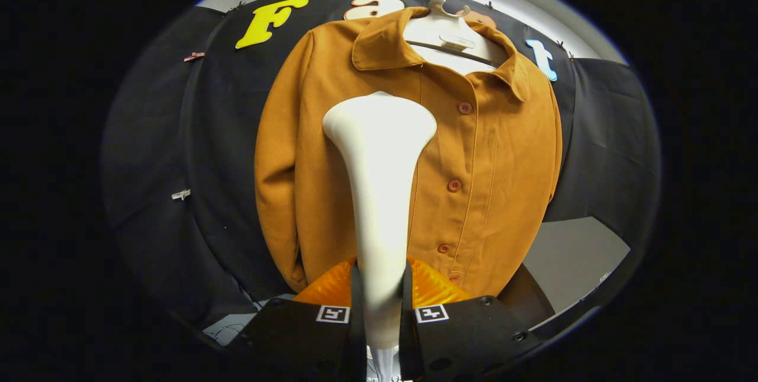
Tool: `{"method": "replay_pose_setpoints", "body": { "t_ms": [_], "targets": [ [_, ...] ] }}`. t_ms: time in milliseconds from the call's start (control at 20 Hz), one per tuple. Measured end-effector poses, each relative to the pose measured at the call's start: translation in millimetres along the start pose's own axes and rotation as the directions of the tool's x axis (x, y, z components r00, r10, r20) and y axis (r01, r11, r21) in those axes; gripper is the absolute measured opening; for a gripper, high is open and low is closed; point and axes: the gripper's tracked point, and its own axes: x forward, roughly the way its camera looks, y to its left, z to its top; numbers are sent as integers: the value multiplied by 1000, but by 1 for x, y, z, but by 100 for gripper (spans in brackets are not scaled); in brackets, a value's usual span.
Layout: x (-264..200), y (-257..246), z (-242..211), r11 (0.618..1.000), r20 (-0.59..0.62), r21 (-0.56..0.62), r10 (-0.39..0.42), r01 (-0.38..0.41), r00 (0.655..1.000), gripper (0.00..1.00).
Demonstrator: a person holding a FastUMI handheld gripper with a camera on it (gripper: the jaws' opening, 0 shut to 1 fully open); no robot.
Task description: Iron the clothes twice with a garment steamer, once on the left side and once on the right side.
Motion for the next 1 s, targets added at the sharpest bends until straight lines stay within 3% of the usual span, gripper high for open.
{"method": "replay_pose_setpoints", "body": {
  "t_ms": [1000],
  "targets": [
    [8,1,-118,999,-193,-24,34,-40,981,25]
  ]
}}
